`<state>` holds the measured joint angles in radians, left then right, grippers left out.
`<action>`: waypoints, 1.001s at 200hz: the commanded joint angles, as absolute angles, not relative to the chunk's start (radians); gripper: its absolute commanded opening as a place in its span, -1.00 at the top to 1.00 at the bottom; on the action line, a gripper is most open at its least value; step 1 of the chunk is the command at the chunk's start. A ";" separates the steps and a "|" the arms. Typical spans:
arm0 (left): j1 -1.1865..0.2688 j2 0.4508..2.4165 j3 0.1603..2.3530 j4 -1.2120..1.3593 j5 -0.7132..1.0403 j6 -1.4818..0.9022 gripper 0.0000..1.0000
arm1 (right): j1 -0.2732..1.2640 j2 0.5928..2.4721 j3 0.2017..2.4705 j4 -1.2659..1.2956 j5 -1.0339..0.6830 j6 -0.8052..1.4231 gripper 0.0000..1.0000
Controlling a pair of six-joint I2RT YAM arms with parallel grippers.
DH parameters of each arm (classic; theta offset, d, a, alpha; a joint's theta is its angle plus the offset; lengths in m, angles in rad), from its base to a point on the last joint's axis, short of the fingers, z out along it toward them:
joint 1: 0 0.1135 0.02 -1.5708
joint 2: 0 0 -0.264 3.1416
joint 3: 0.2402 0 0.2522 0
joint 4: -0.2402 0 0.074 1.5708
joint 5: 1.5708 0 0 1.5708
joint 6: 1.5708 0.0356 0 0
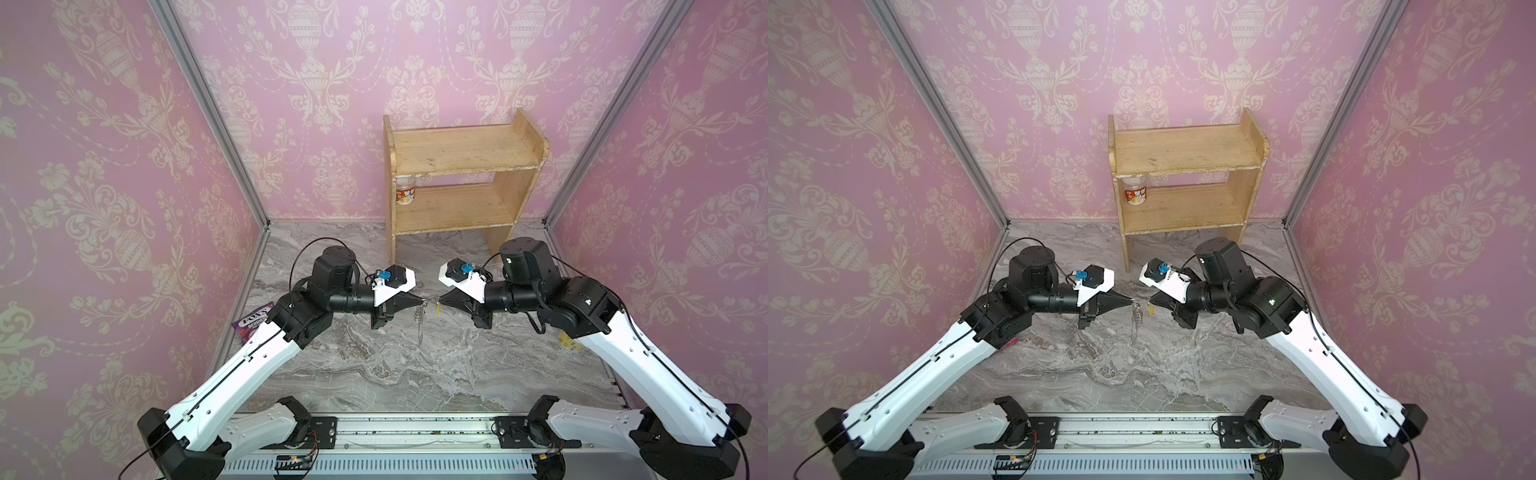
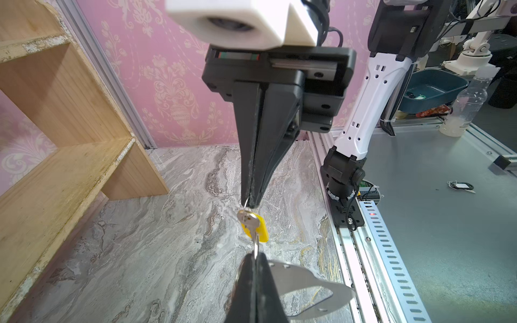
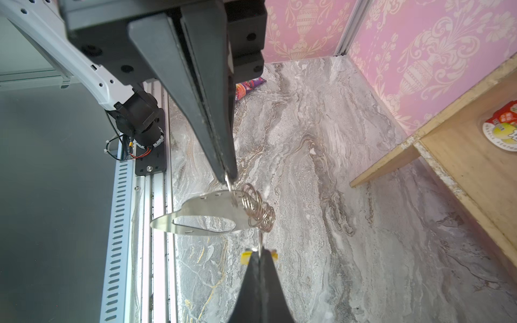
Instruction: Put the keys on the keyring
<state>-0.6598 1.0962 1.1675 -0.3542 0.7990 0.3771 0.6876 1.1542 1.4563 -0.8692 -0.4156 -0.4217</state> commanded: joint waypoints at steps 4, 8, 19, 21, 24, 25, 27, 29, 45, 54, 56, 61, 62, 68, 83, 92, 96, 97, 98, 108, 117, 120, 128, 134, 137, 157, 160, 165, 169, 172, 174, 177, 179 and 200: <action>-0.684 1.103 1.201 -0.346 0.777 0.427 1.00 | 0.699 1.163 1.485 -0.857 -0.446 -0.397 1.00; -0.687 1.103 1.201 -0.349 0.770 0.433 1.00 | 0.699 1.164 1.485 -0.858 -0.445 -0.395 1.00; -0.691 1.103 1.201 -0.351 0.760 0.441 1.00 | 0.703 1.167 1.484 -0.860 -0.449 -0.393 1.00; -0.691 1.103 1.201 -0.351 0.758 0.442 1.00 | 0.704 1.167 1.485 -0.861 -0.450 -0.393 1.00; -0.692 1.103 1.201 -0.352 0.757 0.443 1.00 | 0.705 1.168 1.485 -0.863 -0.449 -0.395 1.00; -0.692 1.103 1.201 -0.352 0.756 0.444 1.00 | 0.706 1.169 1.485 -0.863 -0.449 -0.394 1.00; -0.693 1.102 1.201 -0.353 0.755 0.445 1.00 | 0.705 1.169 1.485 -0.866 -0.448 -0.395 1.00; -0.692 1.101 1.201 -0.353 0.754 0.446 1.00 | 0.706 1.169 1.485 -0.868 -0.448 -0.395 1.00; -0.696 1.098 1.202 -0.357 0.741 0.454 1.00 | 0.706 1.171 1.491 -0.875 -0.454 -0.393 1.00; -0.699 1.097 1.201 -0.361 0.727 0.465 1.00 | 0.706 1.172 1.497 -0.884 -0.462 -0.393 1.00; -0.699 1.097 1.201 -0.363 0.723 0.468 1.00 | 0.707 1.173 1.498 -0.887 -0.464 -0.393 1.00; -0.701 1.095 1.202 -0.369 0.713 0.477 1.00 | 0.707 1.175 1.502 -0.895 -0.469 -0.393 1.00; -0.702 1.095 1.203 -0.369 0.711 0.478 1.00 | 0.707 1.176 1.503 -0.897 -0.470 -0.394 1.00; -0.705 1.094 1.203 -0.373 0.699 0.488 1.00 | 0.707 1.179 1.507 -0.906 -0.471 -0.394 1.00; -0.712 1.089 1.201 -0.379 0.675 0.508 1.00 | 0.707 1.183 1.512 -0.928 -0.470 -0.392 1.00; -0.713 1.089 1.203 -0.382 0.668 0.515 1.00 | 0.707 1.184 1.514 -0.935 -0.467 -0.389 1.00; -0.716 1.090 1.203 -0.383 0.666 0.518 1.00 | 0.707 1.184 1.515 -0.936 -0.468 -0.387 1.00; -0.717 1.090 1.203 -0.384 0.666 0.518 1.00 | 0.707 1.184 1.515 -0.936 -0.466 -0.387 1.00; -0.717 1.091 1.203 -0.385 0.665 0.518 1.00 | 0.707 1.185 1.515 -0.936 -0.467 -0.387 1.00; -0.720 1.092 1.206 -0.389 0.661 0.523 1.00 | 0.707 1.188 1.519 -0.940 -0.471 -0.386 1.00; -0.722 1.091 1.207 -0.391 0.659 0.525 1.00 | 0.708 1.190 1.520 -0.943 -0.468 -0.384 1.00; -0.723 1.089 1.207 -0.391 0.657 0.526 1.00 | 0.709 1.192 1.521 -0.943 -0.465 -0.384 1.00; -0.724 1.085 1.206 -0.390 0.654 0.529 1.00 | 0.710 1.192 1.519 -0.946 -0.447 -0.383 1.00; -0.724 1.081 1.206 -0.385 0.651 0.529 1.00 | 0.709 1.192 1.516 -0.948 -0.434 -0.381 1.00; -0.724 1.079 1.206 -0.384 0.649 0.529 1.00 | 0.711 1.193 1.514 -0.948 -0.429 -0.381 1.00; -0.724 1.075 1.207 -0.385 0.644 0.537 1.00 | 0.713 1.201 1.518 -0.961 -0.426 -0.373 1.00; -0.723 1.075 1.208 -0.385 0.643 0.537 1.00 | 0.713 1.202 1.520 -0.962 -0.428 -0.372 1.00; -0.723 1.075 1.208 -0.384 0.643 0.538 1.00 | 0.712 1.205 1.521 -0.962 -0.428 -0.370 1.00; -0.723 1.075 1.207 -0.384 0.643 0.538 1.00 | 0.714 1.206 1.524 -0.964 -0.429 -0.370 1.00; -0.724 1.075 1.207 -0.383 0.643 0.538 1.00 | 0.714 1.206 1.525 -0.965 -0.429 -0.370 1.00; -0.724 1.074 1.207 -0.384 0.643 0.538 1.00 | 0.715 1.207 1.525 -0.965 -0.427 -0.370 1.00; -0.724 1.074 1.207 -0.384 0.643 0.538 1.00 | 0.716 1.205 1.525 -0.966 -0.422 -0.369 1.00; -0.725 1.073 1.207 -0.382 0.643 0.538 1.00 | 0.715 1.204 1.525 -0.964 -0.422 -0.368 1.00; -0.725 1.071 1.206 -0.380 0.644 0.537 1.00 | 0.717 1.204 1.527 -0.960 -0.424 -0.367 1.00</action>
<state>-0.7177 1.0946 1.1721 -0.3843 0.6617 0.5148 0.7094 1.2011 1.4971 -0.9443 -0.4301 -0.3889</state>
